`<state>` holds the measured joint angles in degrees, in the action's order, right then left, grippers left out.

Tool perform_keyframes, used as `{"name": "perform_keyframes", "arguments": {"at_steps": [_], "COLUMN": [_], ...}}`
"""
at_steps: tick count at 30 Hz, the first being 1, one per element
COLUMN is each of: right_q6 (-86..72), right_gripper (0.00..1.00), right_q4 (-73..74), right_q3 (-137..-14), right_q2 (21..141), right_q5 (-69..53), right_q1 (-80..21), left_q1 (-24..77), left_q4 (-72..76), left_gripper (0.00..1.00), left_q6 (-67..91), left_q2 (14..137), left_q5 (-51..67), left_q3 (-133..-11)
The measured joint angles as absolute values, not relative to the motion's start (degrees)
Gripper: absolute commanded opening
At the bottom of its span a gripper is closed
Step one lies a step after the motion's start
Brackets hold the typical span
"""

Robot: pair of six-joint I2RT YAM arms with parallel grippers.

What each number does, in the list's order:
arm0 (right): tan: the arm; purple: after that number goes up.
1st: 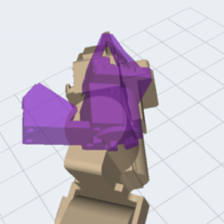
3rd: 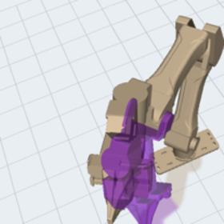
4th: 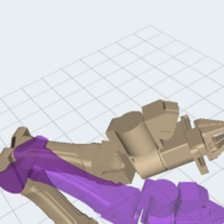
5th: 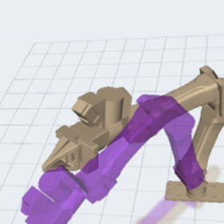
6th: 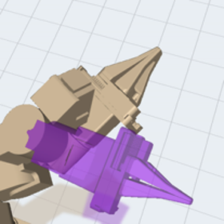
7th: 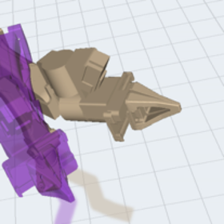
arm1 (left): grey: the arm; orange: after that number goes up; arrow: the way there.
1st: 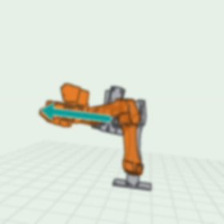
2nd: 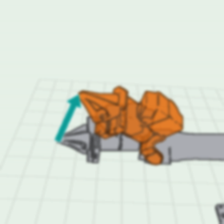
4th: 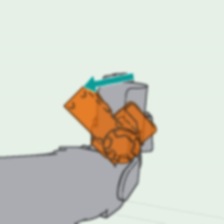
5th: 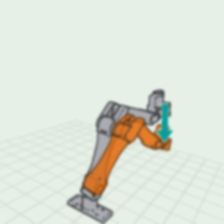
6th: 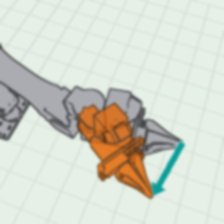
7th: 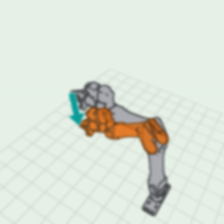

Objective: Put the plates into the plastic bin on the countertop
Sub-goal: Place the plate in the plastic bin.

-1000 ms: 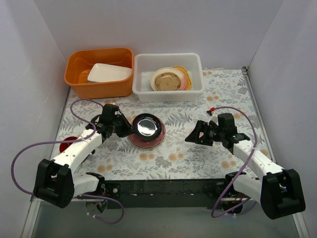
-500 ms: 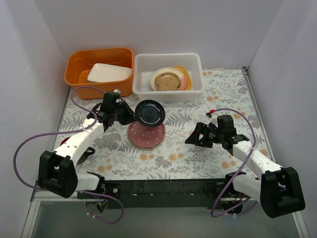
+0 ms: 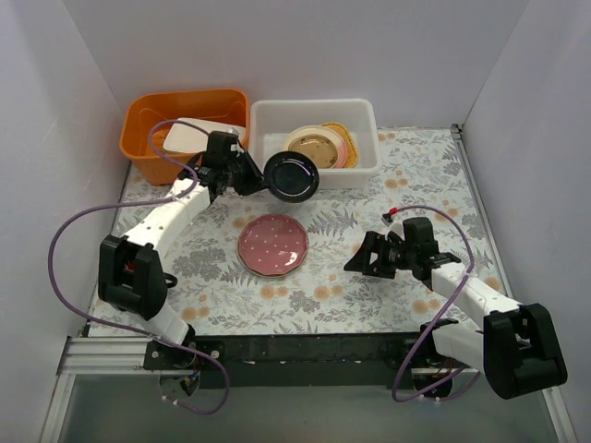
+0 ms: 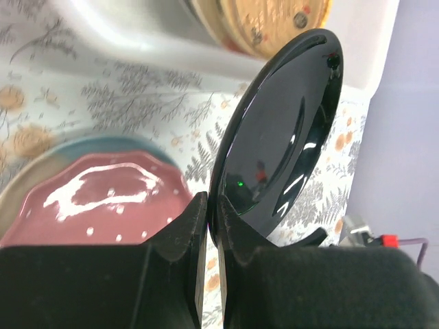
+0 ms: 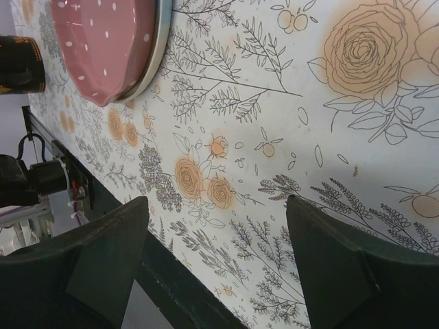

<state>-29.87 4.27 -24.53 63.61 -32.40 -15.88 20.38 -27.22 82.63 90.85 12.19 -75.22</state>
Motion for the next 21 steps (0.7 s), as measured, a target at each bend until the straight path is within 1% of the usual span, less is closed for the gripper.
{"name": "perform_keyframes", "arguments": {"at_steps": [21], "right_q6": [-29.8], "right_gripper": [0.88], "right_q4": [2.8], "right_q3": [-23.8], "right_q2": [66.8], "right_q5": [-33.2], "right_q1": [-15.9], "left_q1": [20.4], "left_q4": [-33.4], "left_gripper": [0.00], "left_q6": [78.9], "left_q2": [113.4], "left_q5": [12.5], "left_q3": [-106.7]}}
